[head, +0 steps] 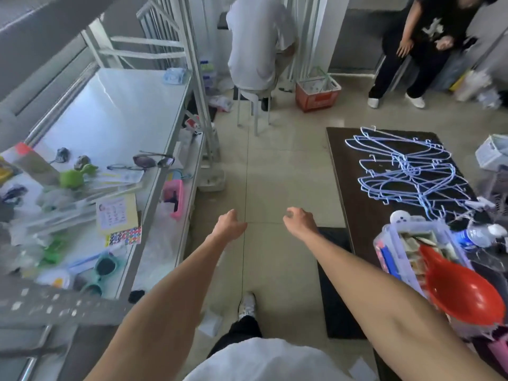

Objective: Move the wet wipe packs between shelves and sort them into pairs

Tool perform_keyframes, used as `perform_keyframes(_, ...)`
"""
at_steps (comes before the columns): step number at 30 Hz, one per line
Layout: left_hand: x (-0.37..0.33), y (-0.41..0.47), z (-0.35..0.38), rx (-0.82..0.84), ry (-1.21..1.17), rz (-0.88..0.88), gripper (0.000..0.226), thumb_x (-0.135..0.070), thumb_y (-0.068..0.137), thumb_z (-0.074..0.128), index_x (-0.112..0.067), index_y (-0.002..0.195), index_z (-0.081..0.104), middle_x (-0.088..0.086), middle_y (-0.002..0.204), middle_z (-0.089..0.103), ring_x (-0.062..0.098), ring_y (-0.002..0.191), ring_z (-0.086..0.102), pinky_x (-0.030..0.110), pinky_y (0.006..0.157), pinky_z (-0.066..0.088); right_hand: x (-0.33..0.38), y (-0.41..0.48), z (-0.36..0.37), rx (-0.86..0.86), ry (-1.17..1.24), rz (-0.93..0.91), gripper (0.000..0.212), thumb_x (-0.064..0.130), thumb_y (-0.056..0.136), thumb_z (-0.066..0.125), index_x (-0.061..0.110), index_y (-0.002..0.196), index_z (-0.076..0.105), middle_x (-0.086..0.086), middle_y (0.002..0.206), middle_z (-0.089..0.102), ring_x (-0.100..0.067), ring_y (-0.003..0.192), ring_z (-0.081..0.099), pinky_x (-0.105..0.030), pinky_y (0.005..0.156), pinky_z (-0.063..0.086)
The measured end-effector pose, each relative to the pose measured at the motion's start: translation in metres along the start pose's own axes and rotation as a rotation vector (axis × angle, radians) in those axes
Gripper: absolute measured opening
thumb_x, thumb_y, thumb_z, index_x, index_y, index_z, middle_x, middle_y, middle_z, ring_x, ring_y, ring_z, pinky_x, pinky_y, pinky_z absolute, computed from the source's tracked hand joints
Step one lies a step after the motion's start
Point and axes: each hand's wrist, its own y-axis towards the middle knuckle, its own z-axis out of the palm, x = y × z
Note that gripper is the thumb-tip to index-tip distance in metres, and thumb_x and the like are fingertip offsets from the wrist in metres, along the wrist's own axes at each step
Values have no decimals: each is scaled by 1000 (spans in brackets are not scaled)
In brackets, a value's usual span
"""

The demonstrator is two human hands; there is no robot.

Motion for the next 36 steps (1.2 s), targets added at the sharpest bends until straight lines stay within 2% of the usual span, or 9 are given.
perform_keyframes(4, -40, 71, -39, -12, -34, 28, 57, -24, 95, 57, -6, 147, 47, 17, 146, 54, 34, 132, 53, 37, 103, 48, 43, 71, -31, -22, -2, -4, 50, 30, 102, 51, 18, 151, 55, -17, 147, 60, -35, 136, 56, -38, 110, 48)
perform_keyframes(8, -80, 132, -68, -11, -70, 51, 62, -21, 96, 57, -7, 155, 42, 20, 146, 55, 35, 132, 54, 34, 99, 48, 74, 136, -54, -7, -13, -15, 50, 30, 102, 52, 17, 150, 55, -16, 148, 60, -34, 137, 55, -37, 112, 47)
perform_keyframes(13, -113, 216, -93, -11, -110, 21, 63, -21, 95, 59, -6, 154, 45, 22, 147, 57, 37, 131, 58, 39, 105, 53, 111, 236, -75, 44, -32, -42, 49, 30, 103, 51, 17, 150, 55, -17, 148, 60, -34, 137, 55, -37, 112, 48)
perform_keyframes(17, -136, 289, -120, -28, -119, -47, 55, -24, 93, 59, -3, 143, 55, 22, 141, 61, 38, 128, 59, 41, 103, 51, 150, 323, -97, 76, -19, -97, 51, 29, 103, 52, 17, 152, 53, -17, 151, 57, -34, 139, 54, -37, 114, 46)
perform_keyframes(22, -178, 365, -168, -120, -177, -84, 56, -19, 96, 61, -6, 150, 51, 20, 145, 59, 35, 136, 54, 40, 110, 47, 209, 423, -131, 137, -53, -177, 53, 29, 103, 50, 19, 155, 50, -16, 154, 55, -34, 142, 51, -36, 116, 43)
perform_keyframes(26, -193, 416, -203, -235, -252, -128, 48, -21, 91, 62, -8, 137, 64, 17, 134, 67, 34, 126, 62, 38, 104, 50, 264, 485, -141, 193, -88, -251, 52, 31, 104, 51, 20, 154, 50, -15, 153, 56, -33, 141, 52, -36, 115, 44)
perform_keyframes(30, -196, 459, -242, -367, -325, -185, 31, -16, 89, 56, -5, 114, 71, 13, 110, 74, 32, 101, 68, 41, 89, 58, 321, 538, -133, 278, -129, -335, 50, 30, 103, 54, 20, 152, 53, -12, 151, 59, -32, 139, 55, -33, 112, 44)
perform_keyframes(33, -189, 497, -272, -420, -338, -255, 21, -7, 90, 50, -2, 98, 69, 11, 93, 67, 31, 89, 65, 36, 75, 50, 365, 581, -122, 331, -151, -388, 50, 30, 102, 54, 23, 152, 54, -11, 151, 59, -32, 138, 55, -34, 112, 46)
perform_keyframes(36, -175, 548, -306, -487, -355, -318, 13, -3, 90, 49, -5, 82, 59, 15, 86, 64, 30, 84, 60, 35, 71, 42, 412, 625, -116, 360, -197, -420, 50, 32, 102, 53, 25, 152, 54, -7, 150, 60, -30, 136, 56, -33, 110, 47)
